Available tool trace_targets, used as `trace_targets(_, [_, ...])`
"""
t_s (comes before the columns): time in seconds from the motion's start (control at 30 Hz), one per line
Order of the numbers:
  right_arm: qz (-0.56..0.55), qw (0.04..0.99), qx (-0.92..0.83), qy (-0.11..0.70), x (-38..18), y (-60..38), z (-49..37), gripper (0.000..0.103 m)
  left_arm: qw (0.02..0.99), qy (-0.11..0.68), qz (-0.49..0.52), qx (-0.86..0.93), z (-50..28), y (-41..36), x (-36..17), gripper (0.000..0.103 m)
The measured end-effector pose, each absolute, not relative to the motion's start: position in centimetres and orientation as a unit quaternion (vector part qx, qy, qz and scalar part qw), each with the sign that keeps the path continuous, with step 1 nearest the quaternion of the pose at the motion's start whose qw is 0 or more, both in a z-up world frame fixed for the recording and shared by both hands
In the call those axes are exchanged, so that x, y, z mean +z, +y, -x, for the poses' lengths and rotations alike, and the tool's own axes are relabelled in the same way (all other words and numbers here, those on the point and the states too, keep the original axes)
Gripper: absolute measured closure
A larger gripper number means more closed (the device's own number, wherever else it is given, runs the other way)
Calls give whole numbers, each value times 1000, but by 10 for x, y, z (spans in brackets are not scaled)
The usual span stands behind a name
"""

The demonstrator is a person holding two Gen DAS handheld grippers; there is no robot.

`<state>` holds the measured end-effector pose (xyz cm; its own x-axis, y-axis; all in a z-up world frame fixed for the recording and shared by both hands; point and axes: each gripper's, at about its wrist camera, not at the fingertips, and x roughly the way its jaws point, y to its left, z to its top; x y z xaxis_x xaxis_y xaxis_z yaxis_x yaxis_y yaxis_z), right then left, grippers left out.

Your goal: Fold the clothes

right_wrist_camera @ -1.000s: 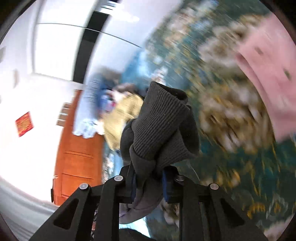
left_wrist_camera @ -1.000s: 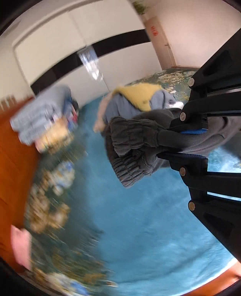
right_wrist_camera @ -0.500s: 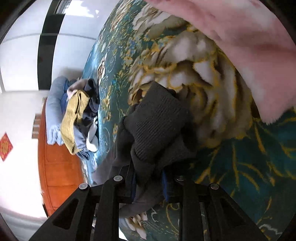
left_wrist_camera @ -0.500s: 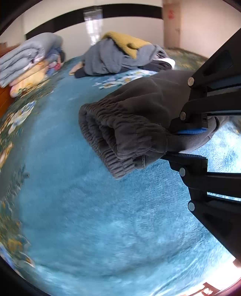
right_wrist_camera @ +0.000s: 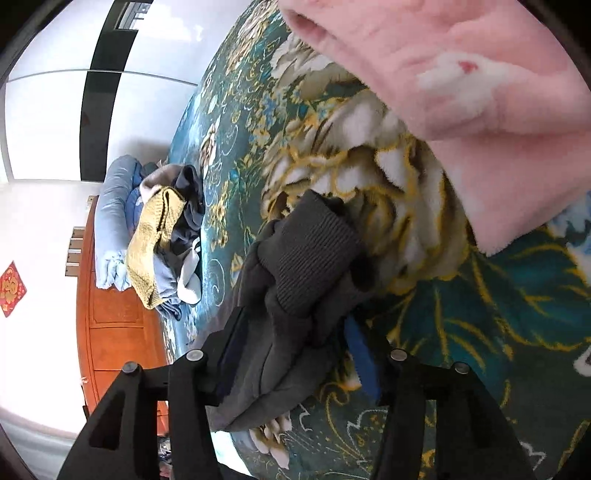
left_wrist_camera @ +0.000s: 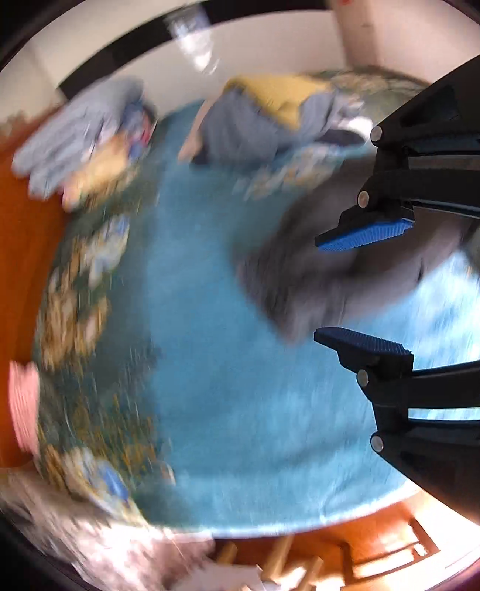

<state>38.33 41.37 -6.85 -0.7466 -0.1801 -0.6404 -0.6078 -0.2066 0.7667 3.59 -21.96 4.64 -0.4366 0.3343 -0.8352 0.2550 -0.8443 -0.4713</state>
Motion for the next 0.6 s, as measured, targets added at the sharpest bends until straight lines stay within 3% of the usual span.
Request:
trace_targets(0.17, [319, 151, 696, 626, -77, 408, -365, 41, 142, -189, 565, 791, -56, -65, 55, 50])
trace_targets(0.3, [316, 150, 705, 617, -76, 404, -360, 33, 218, -68, 614, 755, -88, 70, 18, 50])
trace_targets(0.43, [314, 159, 699, 622, -80, 405, -364, 33, 236, 4, 668, 706, -127, 140, -25, 51])
trace_targets(0.6, [312, 180, 686, 632, -91, 406, -365, 33, 232, 84, 688, 683, -158, 159, -51, 51])
